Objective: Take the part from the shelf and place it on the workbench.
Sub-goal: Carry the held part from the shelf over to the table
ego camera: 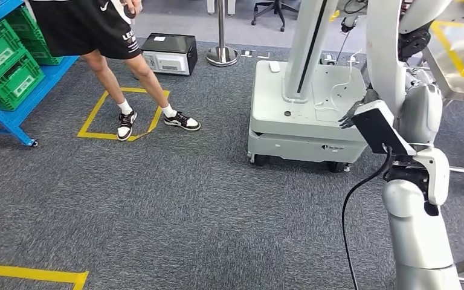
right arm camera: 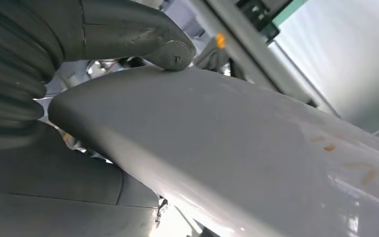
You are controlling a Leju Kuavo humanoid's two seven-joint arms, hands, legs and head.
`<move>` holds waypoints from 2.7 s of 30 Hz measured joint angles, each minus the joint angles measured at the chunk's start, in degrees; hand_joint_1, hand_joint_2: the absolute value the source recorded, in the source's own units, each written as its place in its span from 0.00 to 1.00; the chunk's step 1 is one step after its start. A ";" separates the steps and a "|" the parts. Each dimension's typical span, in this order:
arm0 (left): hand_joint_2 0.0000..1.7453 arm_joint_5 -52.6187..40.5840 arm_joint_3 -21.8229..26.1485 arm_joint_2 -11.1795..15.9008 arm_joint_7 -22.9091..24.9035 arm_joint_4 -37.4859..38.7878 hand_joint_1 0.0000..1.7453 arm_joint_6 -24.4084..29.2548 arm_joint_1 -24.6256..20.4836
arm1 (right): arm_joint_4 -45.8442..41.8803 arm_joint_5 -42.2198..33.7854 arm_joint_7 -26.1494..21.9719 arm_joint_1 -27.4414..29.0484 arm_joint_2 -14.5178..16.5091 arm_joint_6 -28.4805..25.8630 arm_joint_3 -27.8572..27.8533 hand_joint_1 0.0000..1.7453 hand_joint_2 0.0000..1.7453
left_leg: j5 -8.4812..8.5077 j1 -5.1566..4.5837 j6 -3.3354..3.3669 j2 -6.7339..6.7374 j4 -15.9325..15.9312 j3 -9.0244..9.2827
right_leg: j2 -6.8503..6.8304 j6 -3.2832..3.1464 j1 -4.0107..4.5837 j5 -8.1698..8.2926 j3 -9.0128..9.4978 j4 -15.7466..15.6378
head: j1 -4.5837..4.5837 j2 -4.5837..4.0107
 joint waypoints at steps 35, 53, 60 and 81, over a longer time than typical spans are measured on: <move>1.00 0.71 0.09 -0.78 -6.69 0.13 0.00 0.00 0.71 | -7.08 -6.76 -2.71 7.60 -4.89 3.54 -3.74 1.00 1.00 | -1.16 -0.27 -1.15 0.70 0.96 0.44 | 2.09 -1.71 0.26 -0.26 0.79 -0.86 | -0.16 0.00; 1.00 1.67 0.09 -0.45 -5.74 0.16 0.00 0.00 0.29 | -7.93 -4.69 -0.74 5.48 -4.50 4.86 -4.13 1.00 1.00 | 1.28 -0.03 1.20 -6.11 -1.12 0.42 | 5.96 -0.30 0.12 -2.77 -3.72 5.29 | -0.05 0.00; 1.00 1.62 0.09 -0.34 -5.27 0.15 0.00 -0.01 0.36 | -6.96 -4.05 -0.57 4.76 -4.07 4.94 -3.38 1.00 1.00 | 0.29 -0.29 0.76 -0.80 -0.08 0.18 | 1.38 -0.03 0.28 -1.18 -0.91 2.68 | 0.00 0.00; 1.00 0.83 0.09 0.18 -4.44 0.13 0.00 -0.01 0.21 | -6.28 -4.36 -0.77 3.82 -3.50 4.93 -2.83 1.00 1.00 | 0.66 -0.14 0.39 -8.39 -0.35 0.47 | 10.74 -0.38 -0.22 1.67 -0.82 -1.24 | -0.11 0.00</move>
